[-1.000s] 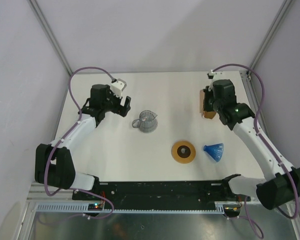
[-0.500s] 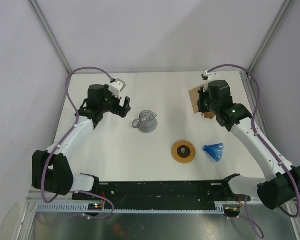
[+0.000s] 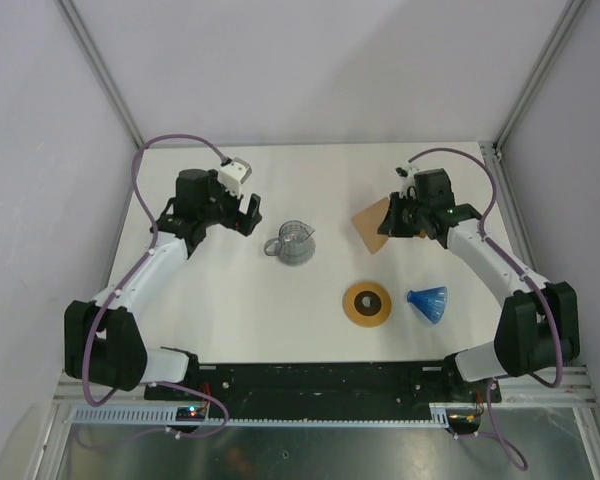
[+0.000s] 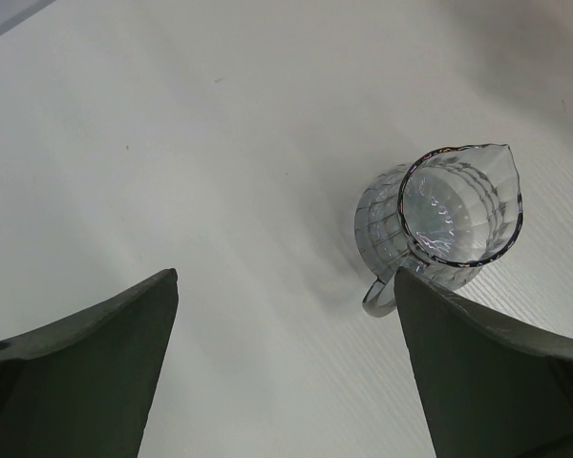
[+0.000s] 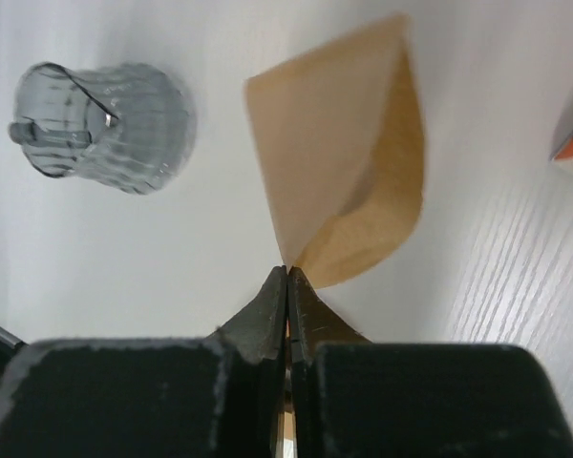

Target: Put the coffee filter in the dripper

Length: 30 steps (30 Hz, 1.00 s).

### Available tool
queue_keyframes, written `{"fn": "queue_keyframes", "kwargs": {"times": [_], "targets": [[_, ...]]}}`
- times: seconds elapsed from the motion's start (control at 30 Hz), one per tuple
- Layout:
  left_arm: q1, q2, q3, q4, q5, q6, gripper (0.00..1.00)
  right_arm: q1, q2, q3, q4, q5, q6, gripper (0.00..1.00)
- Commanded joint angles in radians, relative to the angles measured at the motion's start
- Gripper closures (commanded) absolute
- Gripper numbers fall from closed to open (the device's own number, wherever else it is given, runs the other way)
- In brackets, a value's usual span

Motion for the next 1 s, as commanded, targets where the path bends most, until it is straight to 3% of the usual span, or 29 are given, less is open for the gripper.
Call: {"fn": "queue_keyframes", "kwargs": {"times": [0.0, 0.37, 0.7, 0.97], "targets": [[0.007, -0.017, -0.002, 0.005, 0.01, 0.009, 0.0, -0.014, 0.011, -0.019, 0.071, -0.106, 0.035, 1.0], [0.007, -0.006, 0.007, 0.005, 0.012, 0.007, 0.0, -0.062, -0.068, -0.013, 0.011, 0.06, -0.039, 1.0], [0.007, 0.005, 0.017, 0.006, 0.016, 0.006, 0.0, -0.07, -0.134, 0.118, -0.185, 0.412, -0.178, 1.0], [0.006, 0.009, 0.016, 0.006, 0.014, 0.007, 0.0, -0.147, -0.11, 0.166, -0.176, 0.38, -0.221, 1.0]]}}
